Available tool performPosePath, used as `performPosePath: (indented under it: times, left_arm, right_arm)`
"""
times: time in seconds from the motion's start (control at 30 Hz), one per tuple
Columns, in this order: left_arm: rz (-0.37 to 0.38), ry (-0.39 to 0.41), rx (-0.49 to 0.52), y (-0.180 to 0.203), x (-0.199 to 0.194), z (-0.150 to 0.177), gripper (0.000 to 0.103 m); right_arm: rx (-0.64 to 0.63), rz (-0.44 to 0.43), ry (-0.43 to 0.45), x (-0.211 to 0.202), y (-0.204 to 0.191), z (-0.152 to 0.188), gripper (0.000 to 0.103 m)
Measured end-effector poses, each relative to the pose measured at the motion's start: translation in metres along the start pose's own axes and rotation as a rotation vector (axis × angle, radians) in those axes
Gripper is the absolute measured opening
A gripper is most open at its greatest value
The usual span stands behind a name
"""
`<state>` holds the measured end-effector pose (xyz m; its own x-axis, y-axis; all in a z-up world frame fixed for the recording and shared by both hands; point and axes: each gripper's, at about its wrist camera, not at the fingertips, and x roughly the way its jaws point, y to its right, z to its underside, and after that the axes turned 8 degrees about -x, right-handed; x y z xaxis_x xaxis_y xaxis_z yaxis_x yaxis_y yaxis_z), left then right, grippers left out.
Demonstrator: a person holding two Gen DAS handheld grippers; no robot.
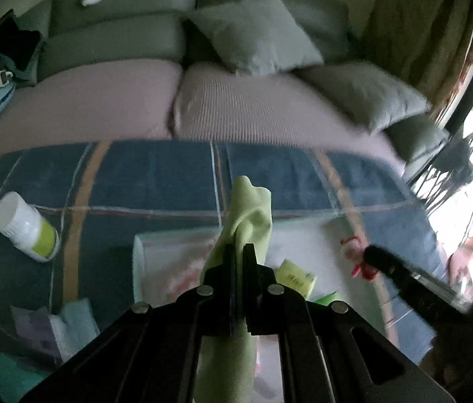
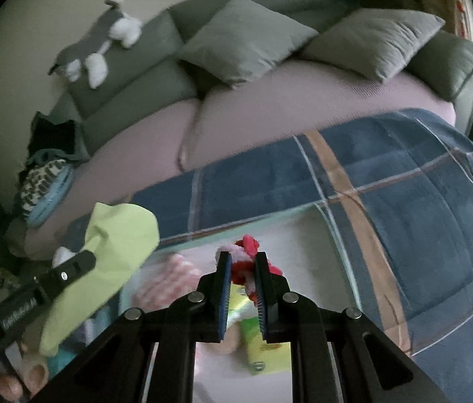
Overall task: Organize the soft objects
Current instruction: 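Lower the green cloth into the tray with the left gripper while the right gripper releases the red toy there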
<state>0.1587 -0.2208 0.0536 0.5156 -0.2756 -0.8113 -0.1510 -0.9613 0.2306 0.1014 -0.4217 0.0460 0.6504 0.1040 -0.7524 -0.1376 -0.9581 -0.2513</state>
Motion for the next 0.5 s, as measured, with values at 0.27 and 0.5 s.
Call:
performPosePath:
  times: [0.27, 0.5]
  left_arm:
    - [-0.028, -0.108, -0.035, -0.005, 0.035, 0.009, 0.005]
    - [-0.014, -0.103, -0.051, -0.008, 0.025, 0.008, 0.038]
  right_arm:
    - [0.006, 0.020, -0.092, 0.034, 0.007, 0.008, 0.015]
    - [-0.009, 0.051, -0.092, 0.029, 0.005, 0.006, 0.018]
